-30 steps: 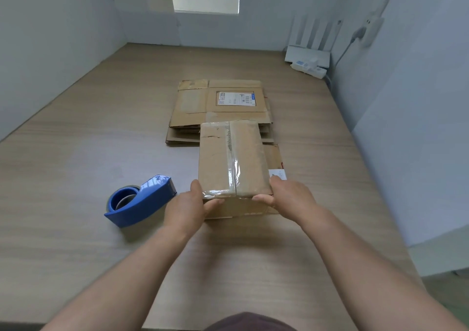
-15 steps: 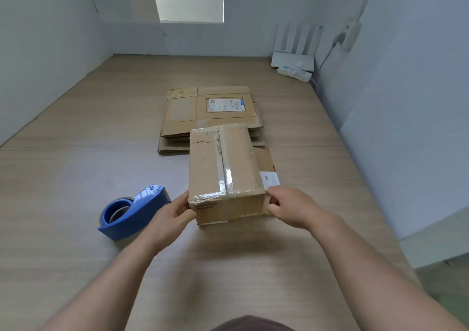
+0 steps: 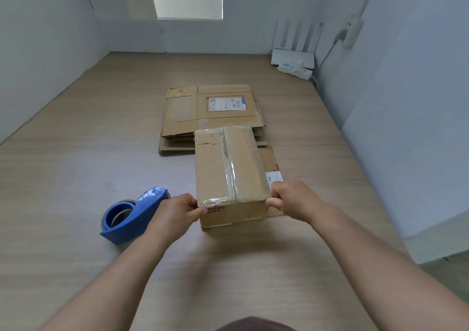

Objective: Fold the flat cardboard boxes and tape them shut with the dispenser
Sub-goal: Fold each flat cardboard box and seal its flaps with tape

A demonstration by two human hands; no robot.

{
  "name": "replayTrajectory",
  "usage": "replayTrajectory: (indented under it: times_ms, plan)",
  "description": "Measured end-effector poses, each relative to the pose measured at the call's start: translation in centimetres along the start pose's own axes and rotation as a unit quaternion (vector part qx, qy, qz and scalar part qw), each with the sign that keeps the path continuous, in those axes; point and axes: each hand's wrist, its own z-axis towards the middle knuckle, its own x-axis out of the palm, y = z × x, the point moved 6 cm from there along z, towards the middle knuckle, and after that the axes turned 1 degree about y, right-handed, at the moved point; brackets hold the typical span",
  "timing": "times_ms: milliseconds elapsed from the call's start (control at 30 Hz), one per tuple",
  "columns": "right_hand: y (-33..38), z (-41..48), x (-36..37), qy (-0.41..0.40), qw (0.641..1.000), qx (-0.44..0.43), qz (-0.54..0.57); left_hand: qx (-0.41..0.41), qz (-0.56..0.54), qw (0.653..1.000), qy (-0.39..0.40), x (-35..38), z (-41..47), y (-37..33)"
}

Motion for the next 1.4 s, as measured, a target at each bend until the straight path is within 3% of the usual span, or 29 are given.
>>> replayTrajectory:
  times_ms: [100,233,333,467,567,667,800,933,1000,1067,1233,1400]
  plan:
    - [-0.1,-0.3,0.7,-0.048,0.998,0.007,0.029,0.011,0.057,0.996,-0.068,0.2,-0.2,-0.8]
    - [0.0,-1.1,1.8,-0.118,0.985,0.064,0.104,0.009,0.053,0.990,-0.131,1.0,-1.2,-1.3]
    - [1.4,-1.7,1.9,-0.108,0.986,0.120,0.043,-0.022,0.068,0.990,-0.124,1.5,-1.3,-1.6]
    - [3.3,-0.9,1.1,-0.093,0.980,0.164,-0.070,-0.052,0.194,0.973,-0.114,1.1,-0.7,-2.3]
    - [3.3,-0.1,0.6,-0.076,0.982,0.145,-0.095,-0.025,0.234,0.965,-0.115,0.7,-0.3,-2.5]
    - [2.5,-0.2,0.5,-0.076,0.987,0.092,-0.103,-0.001,0.207,0.972,-0.113,0.4,-0.2,-2.3]
    - [1.0,-0.9,1.3,-0.102,0.990,0.093,0.003,-0.005,0.053,0.994,-0.092,0.8,-0.5,-1.0]
    - [0.2,-1.8,2.9,-0.155,0.948,0.169,0.219,-0.033,-0.154,0.982,-0.106,1.1,-1.5,-0.1]
    - [-0.2,-2.1,3.2,-0.118,0.906,0.160,0.374,-0.035,-0.169,0.981,-0.092,1.1,-1.6,0.5]
    - [-0.6,-2.2,2.6,-0.070,0.896,0.129,0.419,-0.027,-0.166,0.983,-0.078,1.1,-1.5,1.0]
    - [-1.0,-1.2,0.6,-0.051,0.977,0.045,0.201,0.004,-0.123,0.990,-0.069,1.2,-0.8,0.9]
    - [0.0,-0.2,0.2,-0.065,0.998,-0.001,0.013,0.023,-0.021,0.996,-0.082,0.8,-0.2,0.4]
